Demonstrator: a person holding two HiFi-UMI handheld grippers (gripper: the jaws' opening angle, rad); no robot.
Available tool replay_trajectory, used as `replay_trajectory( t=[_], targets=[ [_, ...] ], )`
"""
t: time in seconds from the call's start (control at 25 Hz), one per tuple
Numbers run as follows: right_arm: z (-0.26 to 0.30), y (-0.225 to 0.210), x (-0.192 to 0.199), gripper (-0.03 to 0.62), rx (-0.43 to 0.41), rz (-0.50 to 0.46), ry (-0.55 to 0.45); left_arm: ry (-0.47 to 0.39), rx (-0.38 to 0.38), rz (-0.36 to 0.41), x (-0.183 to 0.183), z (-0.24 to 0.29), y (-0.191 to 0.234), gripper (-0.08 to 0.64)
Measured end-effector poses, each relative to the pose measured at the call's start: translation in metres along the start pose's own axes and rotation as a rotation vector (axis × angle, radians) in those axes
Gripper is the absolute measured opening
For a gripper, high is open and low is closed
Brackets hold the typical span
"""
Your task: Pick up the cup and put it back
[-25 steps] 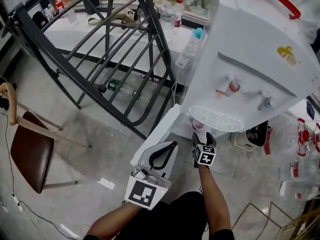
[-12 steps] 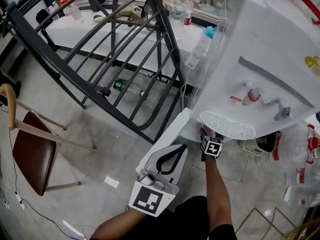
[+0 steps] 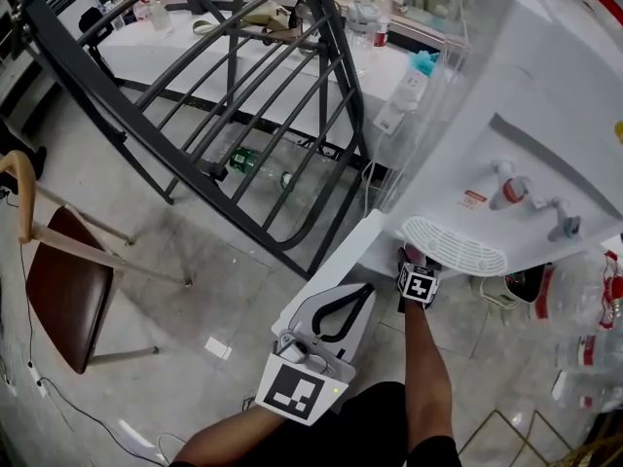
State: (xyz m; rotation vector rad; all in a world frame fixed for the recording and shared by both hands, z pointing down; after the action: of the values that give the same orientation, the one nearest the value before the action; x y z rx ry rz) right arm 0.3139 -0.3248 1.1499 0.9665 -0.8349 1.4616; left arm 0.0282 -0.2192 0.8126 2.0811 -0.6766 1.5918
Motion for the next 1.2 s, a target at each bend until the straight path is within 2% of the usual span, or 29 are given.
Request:
replay_trajectory(
  t=[0.4,0.92,1.2],
  targets=[
    [-0.061,0.010,-0.027,0.325,-0.104,0.021,-0.021,-0.039,0.015,0.022,-0.017,-0.010,-0.015,0.006],
    [-0.222,0.003,-0.089,0.324,-0.297,0.069,-0.042,-0.075,0.007,0.029,-0.062,-0.005,-0.035,0.006],
    [-0.300,0.007,-0.135,0.322,-0.389,0.048,-0.085,-0.116,0.035,0.032,-0.090,0.009,-0.053,0.007]
  ],
)
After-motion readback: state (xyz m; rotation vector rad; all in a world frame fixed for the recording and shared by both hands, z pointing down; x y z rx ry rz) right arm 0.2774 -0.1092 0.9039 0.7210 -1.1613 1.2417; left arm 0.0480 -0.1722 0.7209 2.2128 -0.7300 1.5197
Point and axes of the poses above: the fingertips, and each gripper's own axes: z forward along the fingers, y to its left, x out of its underside, the point moved 8 cm from there along -z, backward along the fingers, and after that the axes turned 15 degrees about -y, right-handed, at the moved point
